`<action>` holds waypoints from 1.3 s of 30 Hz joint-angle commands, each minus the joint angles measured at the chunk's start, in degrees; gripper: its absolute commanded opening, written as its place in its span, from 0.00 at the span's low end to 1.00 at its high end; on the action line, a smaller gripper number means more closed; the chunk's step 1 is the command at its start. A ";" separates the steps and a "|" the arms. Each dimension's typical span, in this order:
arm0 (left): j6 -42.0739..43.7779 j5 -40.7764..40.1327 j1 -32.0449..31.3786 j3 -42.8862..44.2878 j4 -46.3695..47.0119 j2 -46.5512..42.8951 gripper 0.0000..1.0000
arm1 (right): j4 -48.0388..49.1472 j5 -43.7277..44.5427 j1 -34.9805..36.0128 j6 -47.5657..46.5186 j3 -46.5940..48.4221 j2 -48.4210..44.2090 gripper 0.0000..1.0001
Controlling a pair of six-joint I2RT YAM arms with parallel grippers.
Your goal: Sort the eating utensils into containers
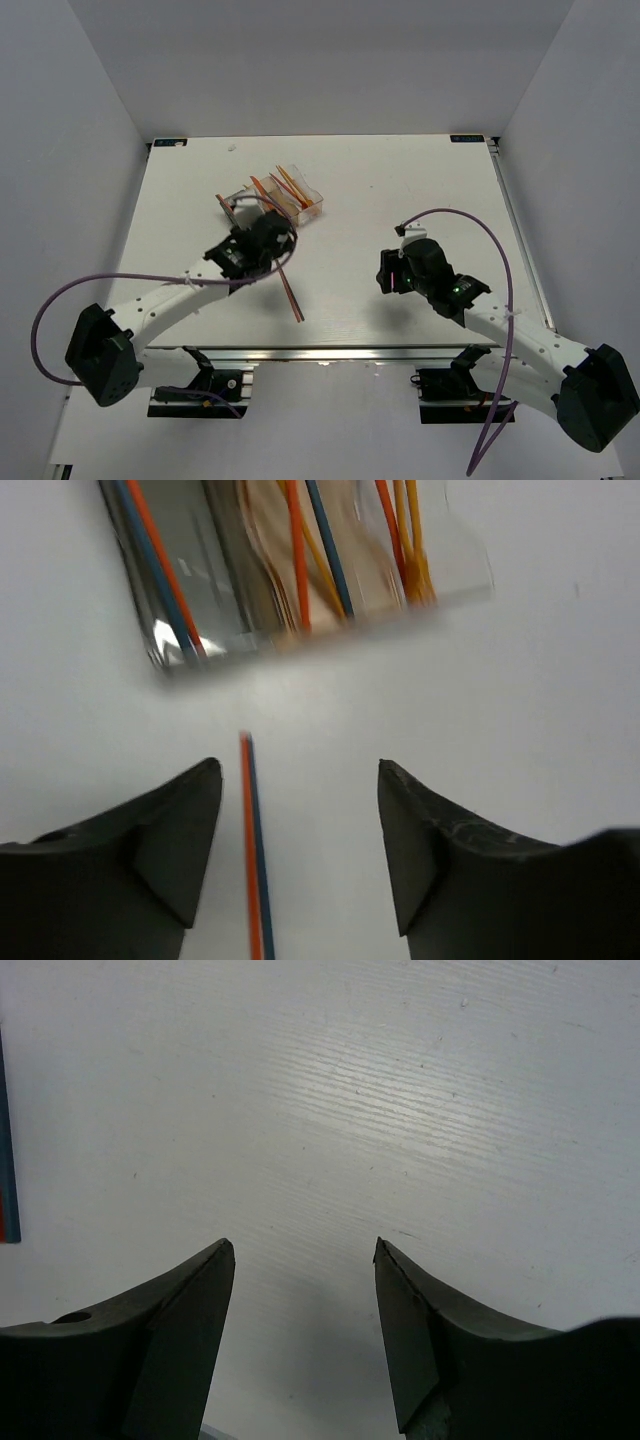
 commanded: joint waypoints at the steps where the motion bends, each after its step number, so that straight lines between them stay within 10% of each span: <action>1: -10.36 2.63 -8.97 -6.43 -6.39 -2.49 0.70 | -2.21 -0.07 -0.16 1.01 3.14 0.24 0.64; 9: -22.32 0.52 -27.80 -9.52 -10.69 1.54 0.59 | -4.41 0.02 -0.16 1.36 2.88 -1.25 0.67; 13: -25.74 -0.70 -28.16 -10.83 -11.39 2.25 0.45 | -4.76 0.46 -0.16 1.53 2.52 -2.04 0.67; 39: -31.21 -6.86 -27.10 -14.18 -9.73 9.98 0.46 | -4.06 0.37 -0.16 1.01 2.61 -0.46 0.68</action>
